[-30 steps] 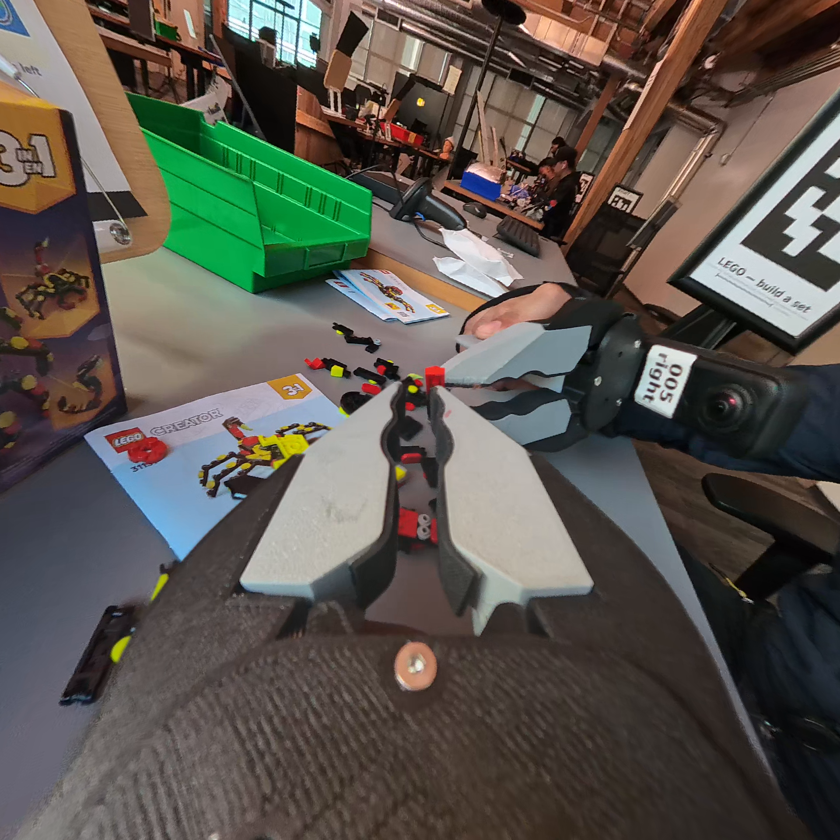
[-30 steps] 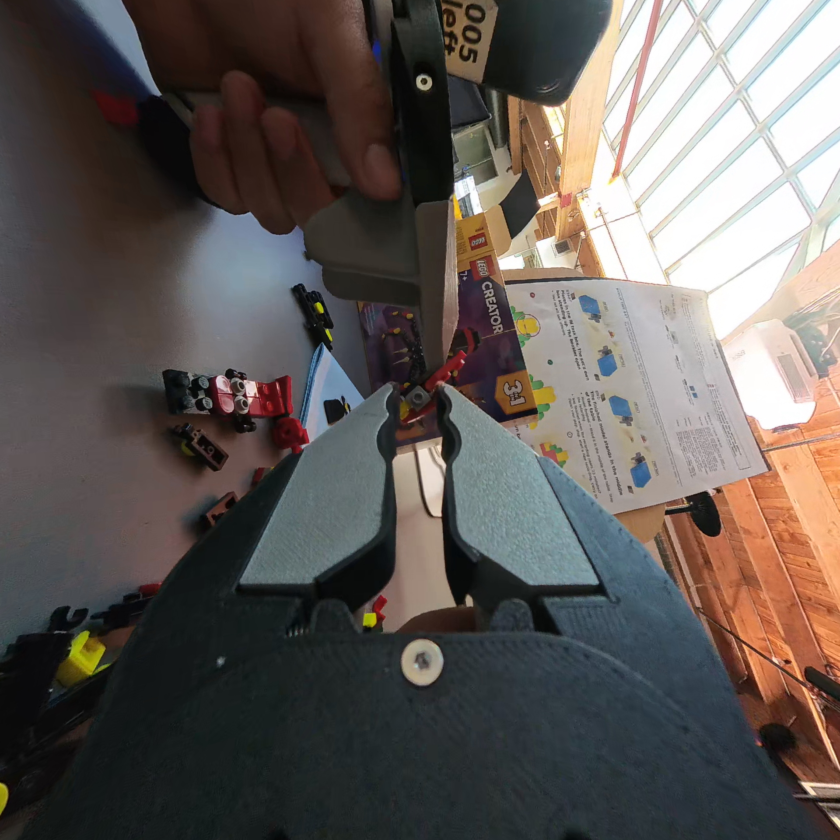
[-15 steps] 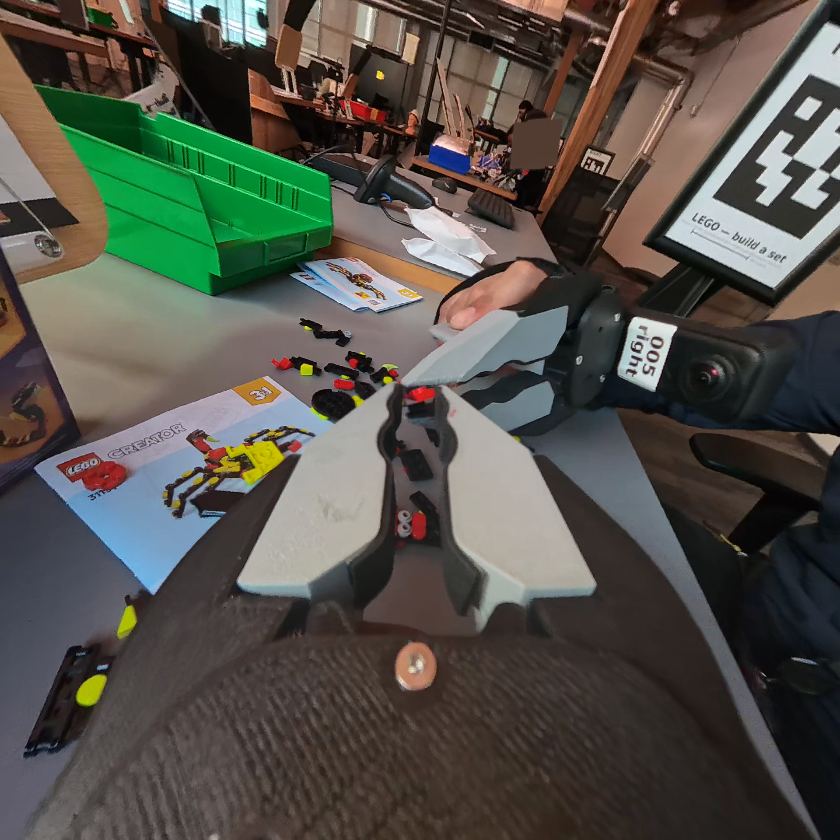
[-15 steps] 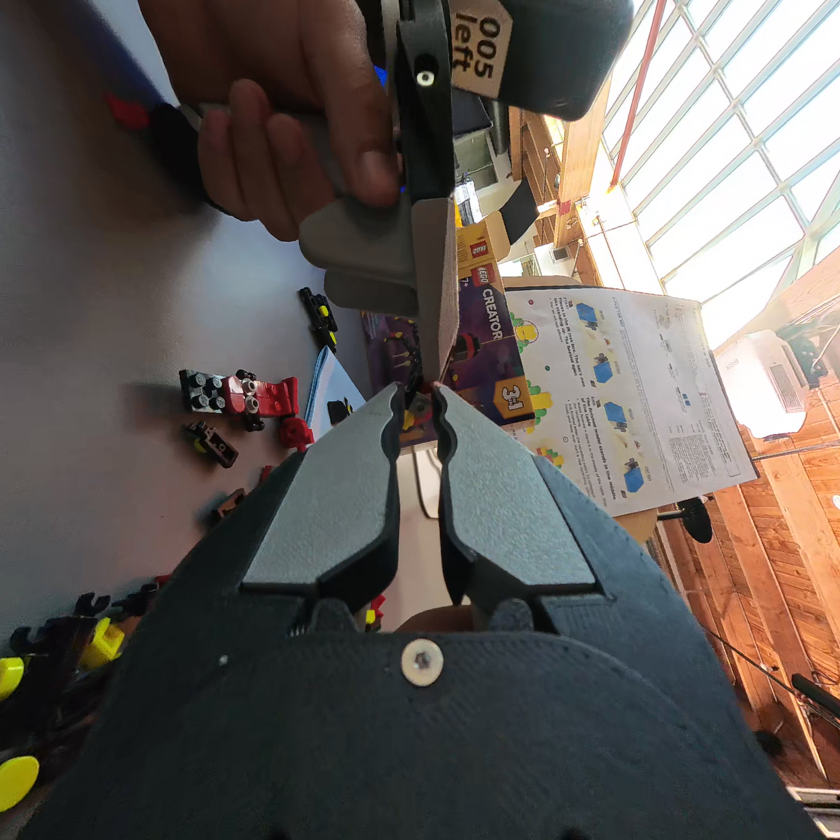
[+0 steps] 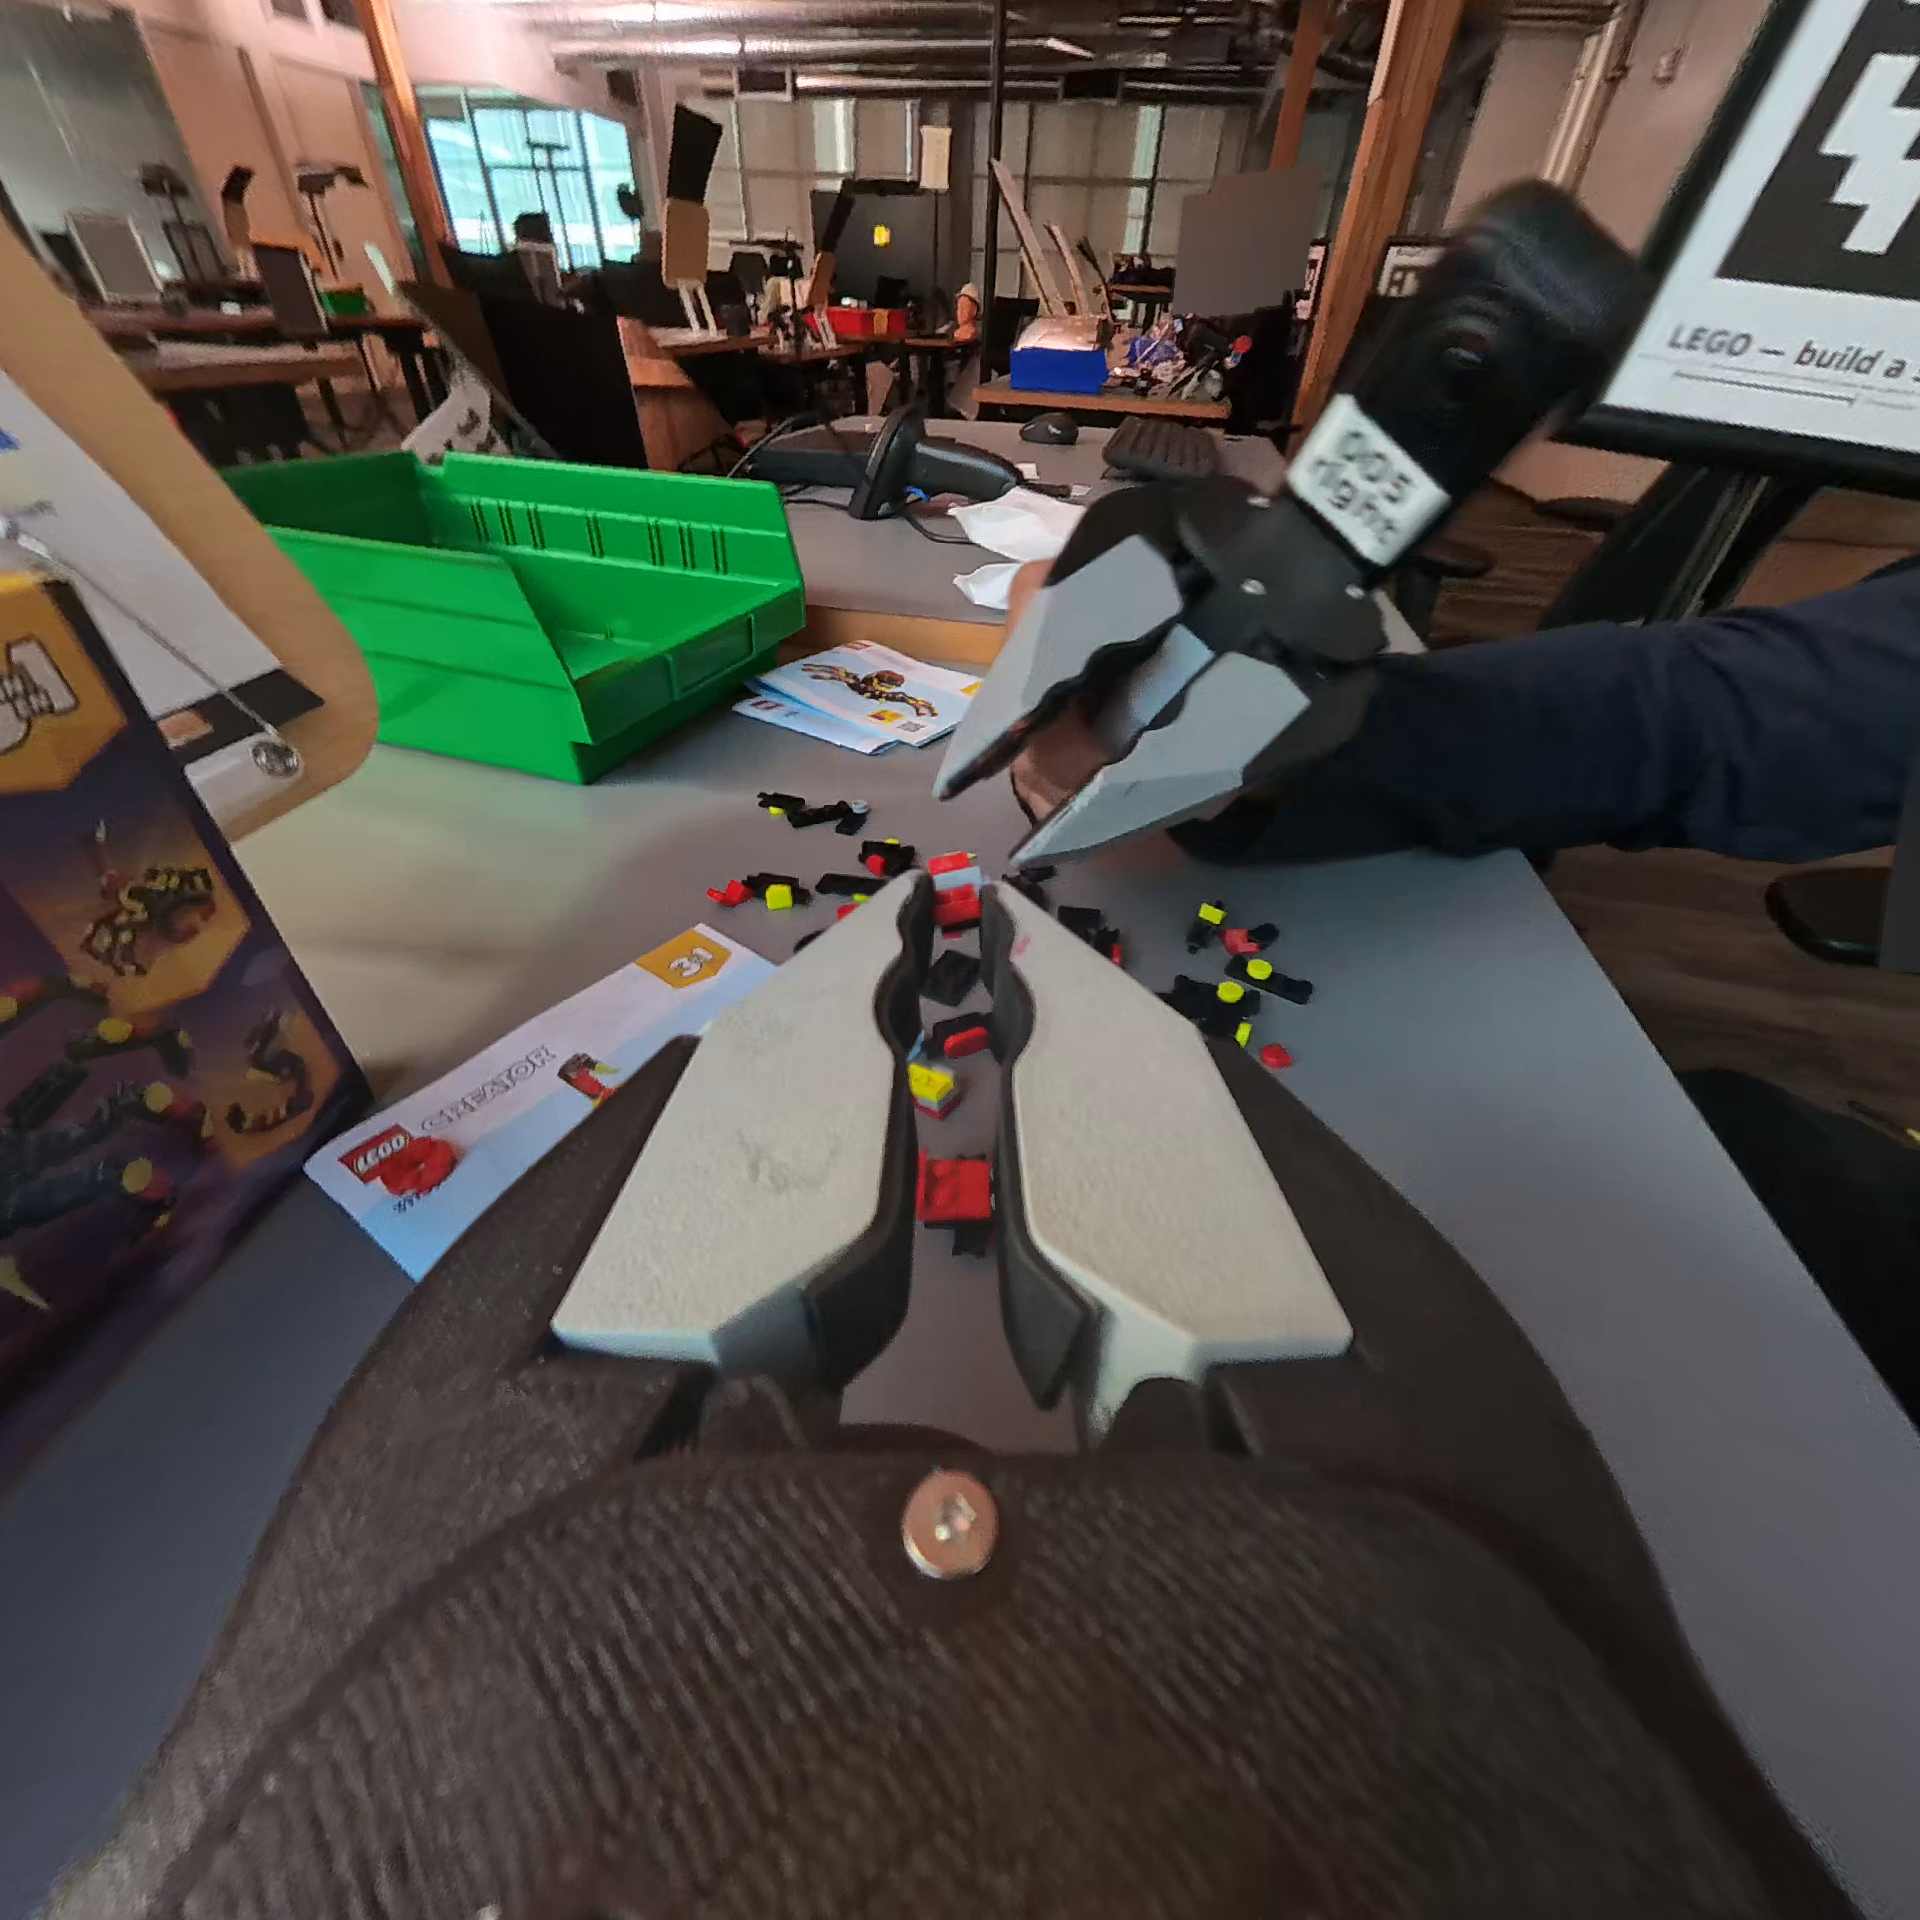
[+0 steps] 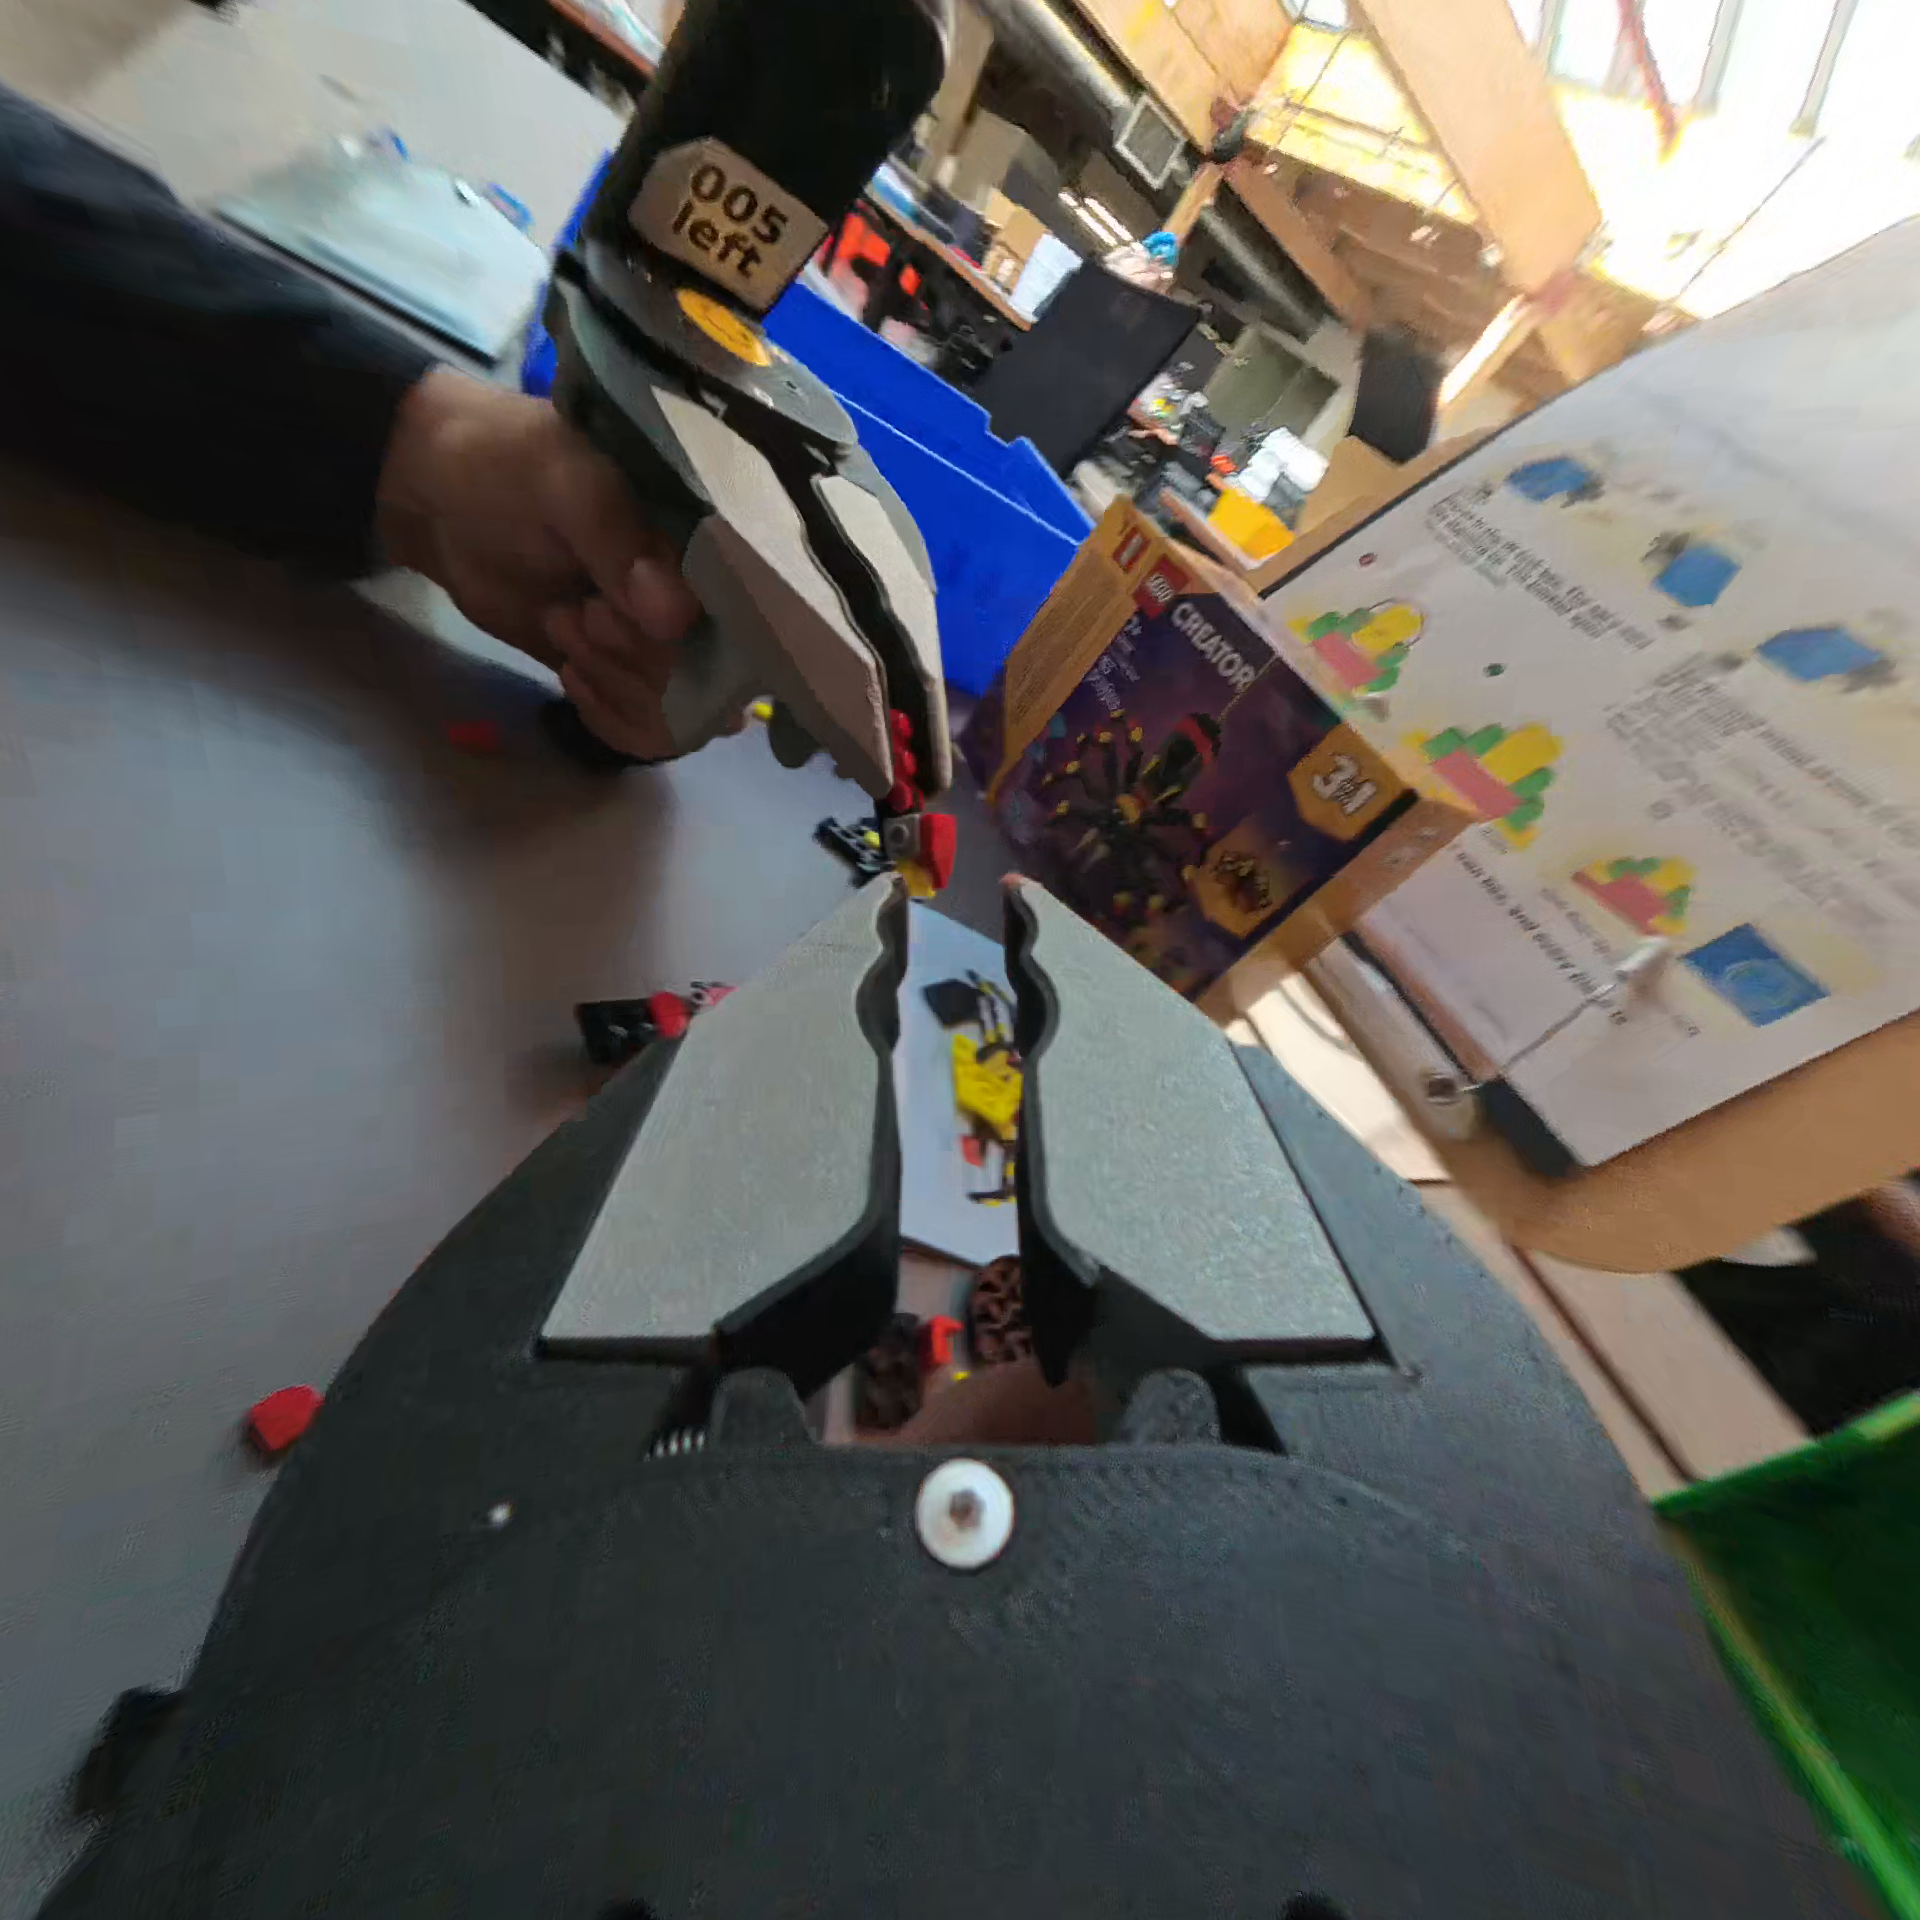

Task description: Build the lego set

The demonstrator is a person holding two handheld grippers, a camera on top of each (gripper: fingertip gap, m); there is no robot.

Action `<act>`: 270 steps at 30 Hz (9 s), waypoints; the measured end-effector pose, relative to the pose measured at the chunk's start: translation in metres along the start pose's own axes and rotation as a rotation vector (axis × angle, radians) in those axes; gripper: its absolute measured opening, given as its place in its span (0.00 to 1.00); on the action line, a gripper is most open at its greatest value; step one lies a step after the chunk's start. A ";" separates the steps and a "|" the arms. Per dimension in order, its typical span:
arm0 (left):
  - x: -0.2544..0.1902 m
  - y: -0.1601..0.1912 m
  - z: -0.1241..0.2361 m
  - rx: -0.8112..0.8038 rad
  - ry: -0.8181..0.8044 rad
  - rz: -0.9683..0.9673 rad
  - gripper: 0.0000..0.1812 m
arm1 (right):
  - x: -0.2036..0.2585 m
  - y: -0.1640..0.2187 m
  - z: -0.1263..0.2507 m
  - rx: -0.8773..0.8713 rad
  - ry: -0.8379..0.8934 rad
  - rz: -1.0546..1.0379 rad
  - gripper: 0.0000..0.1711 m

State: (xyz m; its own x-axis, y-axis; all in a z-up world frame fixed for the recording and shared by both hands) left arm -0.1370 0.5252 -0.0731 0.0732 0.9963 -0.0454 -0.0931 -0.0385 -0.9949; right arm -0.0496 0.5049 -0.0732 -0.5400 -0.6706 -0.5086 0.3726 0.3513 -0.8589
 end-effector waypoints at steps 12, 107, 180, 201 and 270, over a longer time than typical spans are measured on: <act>-0.023 -0.001 -0.008 0.004 0.065 -0.196 0.03 | 0.011 -0.003 0.004 -0.048 -0.308 -0.407 0.06; 0.041 0.011 0.021 0.097 -0.234 0.041 0.05 | -0.073 0.058 0.004 0.116 0.163 -0.208 0.05; 0.055 0.005 0.017 0.110 -0.308 -0.235 0.00 | -0.038 0.037 0.012 0.044 -0.163 -0.361 0.00; 0.040 0.009 0.010 0.214 -0.302 -0.305 0.00 | 0.059 0.048 0.036 0.372 -0.674 -0.108 0.04; 0.073 0.016 0.002 0.281 -0.637 -0.173 0.00 | 0.006 0.052 -0.021 0.369 -0.153 -0.179 0.18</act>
State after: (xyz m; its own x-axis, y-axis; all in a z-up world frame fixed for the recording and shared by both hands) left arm -0.1349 0.5977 -0.0925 -0.4759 0.8408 0.2578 -0.3914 0.0600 -0.9183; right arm -0.0491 0.5329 -0.1216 -0.5126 -0.7987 -0.3153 0.5430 -0.0170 -0.8395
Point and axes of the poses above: each gripper's, where its closed fingertips meet, z back along the fingers, y out of its underside, x = y × z across the jaws, the point moved 4 cm from there along z, back along the fingers, and after that the axes turned 8 degrees about y, right-handed, at the moved point
